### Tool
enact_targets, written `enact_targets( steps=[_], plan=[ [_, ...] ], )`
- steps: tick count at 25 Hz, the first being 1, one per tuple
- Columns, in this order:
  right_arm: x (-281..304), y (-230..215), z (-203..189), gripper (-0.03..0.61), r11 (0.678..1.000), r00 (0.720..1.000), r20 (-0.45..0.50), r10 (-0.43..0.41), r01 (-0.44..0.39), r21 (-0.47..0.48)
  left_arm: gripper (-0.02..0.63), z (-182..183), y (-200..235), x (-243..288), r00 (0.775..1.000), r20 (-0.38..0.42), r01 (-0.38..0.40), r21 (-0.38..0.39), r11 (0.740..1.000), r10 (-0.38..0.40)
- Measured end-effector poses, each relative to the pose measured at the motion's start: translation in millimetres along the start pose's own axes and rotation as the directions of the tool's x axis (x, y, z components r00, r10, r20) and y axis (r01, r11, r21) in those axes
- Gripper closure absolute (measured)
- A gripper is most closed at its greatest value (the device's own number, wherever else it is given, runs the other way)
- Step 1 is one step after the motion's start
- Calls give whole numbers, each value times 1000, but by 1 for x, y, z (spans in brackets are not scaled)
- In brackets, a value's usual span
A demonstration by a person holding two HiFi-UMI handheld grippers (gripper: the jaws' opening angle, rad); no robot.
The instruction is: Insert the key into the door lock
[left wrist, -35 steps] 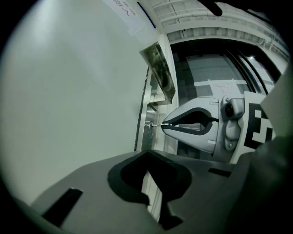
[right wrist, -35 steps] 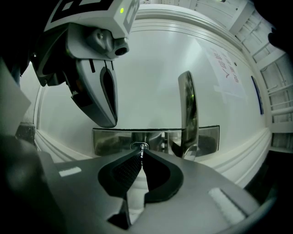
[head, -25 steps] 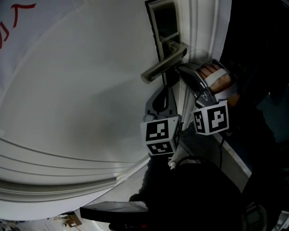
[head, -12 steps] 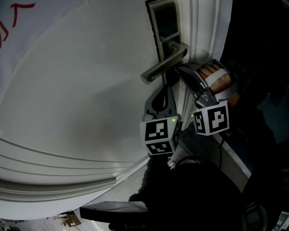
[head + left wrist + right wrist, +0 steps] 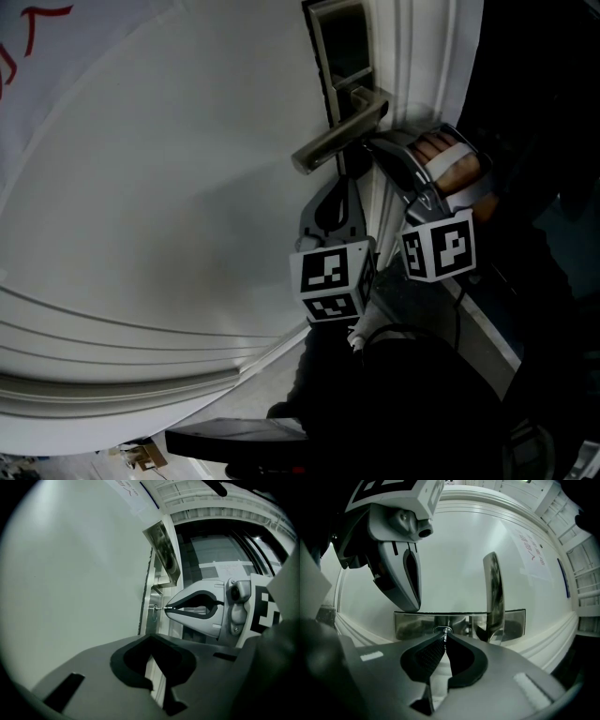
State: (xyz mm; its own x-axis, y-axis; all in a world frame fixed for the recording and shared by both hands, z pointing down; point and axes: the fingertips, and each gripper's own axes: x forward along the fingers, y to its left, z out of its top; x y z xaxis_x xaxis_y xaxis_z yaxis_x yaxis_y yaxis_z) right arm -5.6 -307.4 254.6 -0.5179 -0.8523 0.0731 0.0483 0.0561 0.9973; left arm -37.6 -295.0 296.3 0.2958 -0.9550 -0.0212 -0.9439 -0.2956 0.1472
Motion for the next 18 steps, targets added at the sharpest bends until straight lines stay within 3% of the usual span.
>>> enact_targets(
  steps=[18],
  plan=[
    [2,0,0,565,1000,1000,-7,2,-2,-6,612,0,0,0,1000,4,3,-6,1000,-3]
  ],
)
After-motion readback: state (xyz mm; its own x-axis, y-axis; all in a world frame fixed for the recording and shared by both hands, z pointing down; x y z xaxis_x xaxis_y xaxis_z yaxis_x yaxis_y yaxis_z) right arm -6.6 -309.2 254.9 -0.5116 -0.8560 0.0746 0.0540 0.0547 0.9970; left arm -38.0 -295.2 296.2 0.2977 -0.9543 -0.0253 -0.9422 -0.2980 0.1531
